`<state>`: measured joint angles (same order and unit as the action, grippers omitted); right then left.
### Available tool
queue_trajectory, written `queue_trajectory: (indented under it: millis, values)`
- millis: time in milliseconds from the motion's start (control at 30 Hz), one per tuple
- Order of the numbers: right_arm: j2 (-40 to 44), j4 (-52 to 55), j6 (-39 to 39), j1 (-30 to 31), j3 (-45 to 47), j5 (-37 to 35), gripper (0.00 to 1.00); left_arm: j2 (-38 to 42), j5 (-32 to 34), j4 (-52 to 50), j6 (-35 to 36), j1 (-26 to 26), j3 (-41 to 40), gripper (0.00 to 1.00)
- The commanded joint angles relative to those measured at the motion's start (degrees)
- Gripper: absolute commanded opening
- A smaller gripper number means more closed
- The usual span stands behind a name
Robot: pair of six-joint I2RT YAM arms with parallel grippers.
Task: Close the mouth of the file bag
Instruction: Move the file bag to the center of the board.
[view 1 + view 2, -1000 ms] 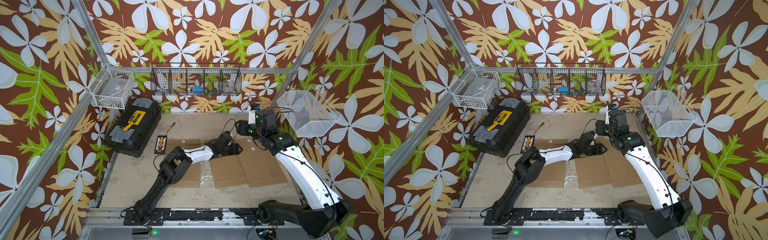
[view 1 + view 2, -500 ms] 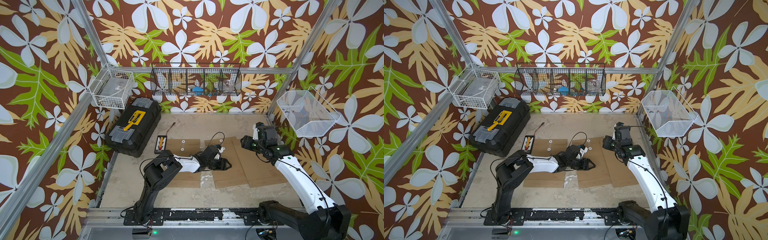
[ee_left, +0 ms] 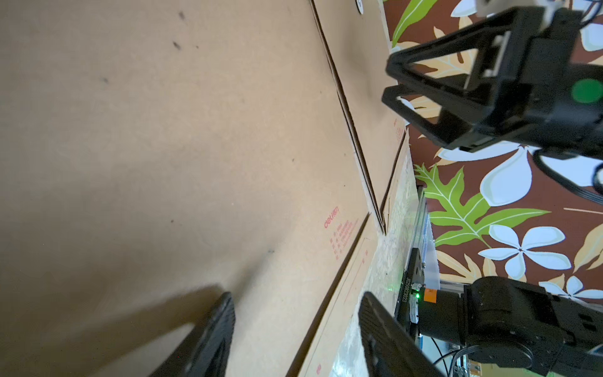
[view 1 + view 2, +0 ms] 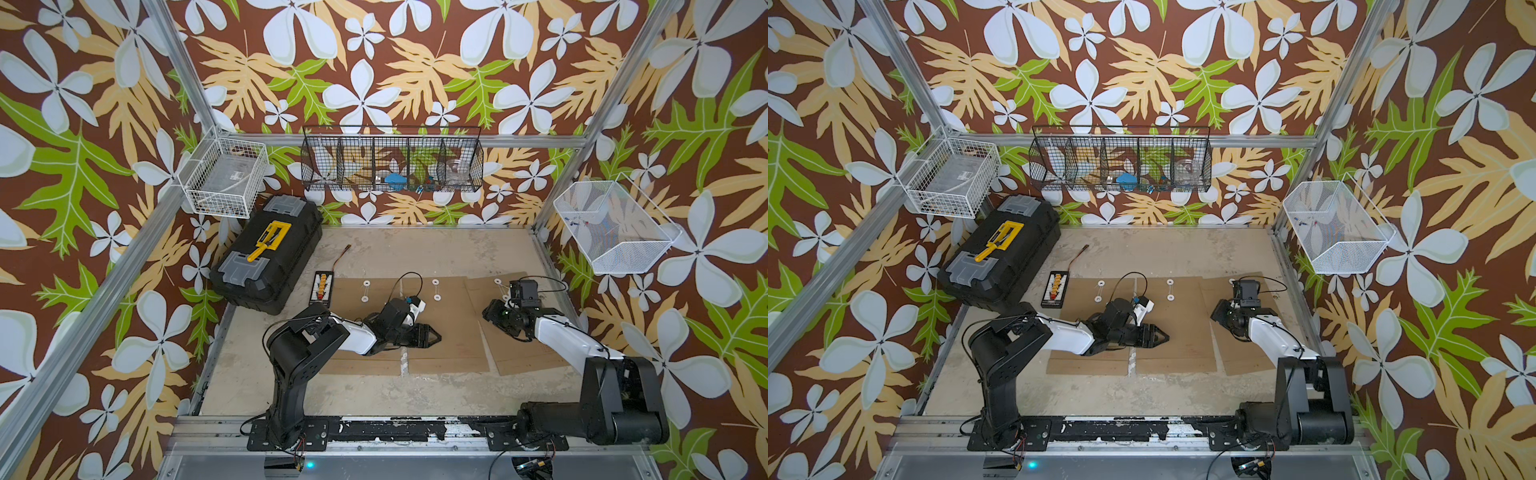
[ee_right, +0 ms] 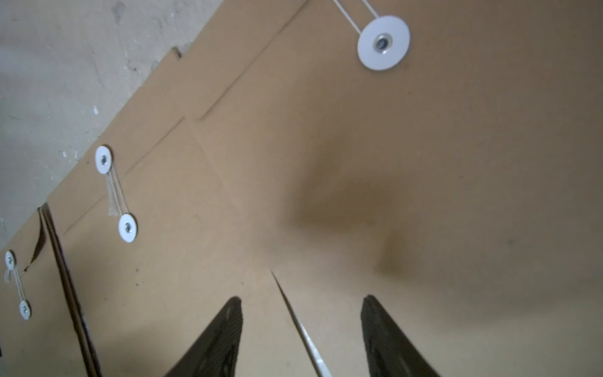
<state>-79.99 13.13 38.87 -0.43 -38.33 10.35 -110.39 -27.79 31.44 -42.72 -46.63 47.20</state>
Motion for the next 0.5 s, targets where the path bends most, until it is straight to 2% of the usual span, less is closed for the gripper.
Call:
queue_trajectory:
  millis: [0,300,467]
  values:
    - [-3.16,-5.77,2.05,-0.47,0.36,0.91,0.60,-0.90,1.99,-12.60,2.29,0.31,-0.79,0.63]
    - [-11.32,-9.92,4.72,-3.04,-2.89,1.90,0.60,2.90,4.33,-10.31,0.38,0.64,-5.36,0.64]
    - [-10.10,-8.81,5.08,-3.16,-3.83,4.57,0.58,2.03,3.34,-10.09,0.27,0.67,-1.08,0.65]
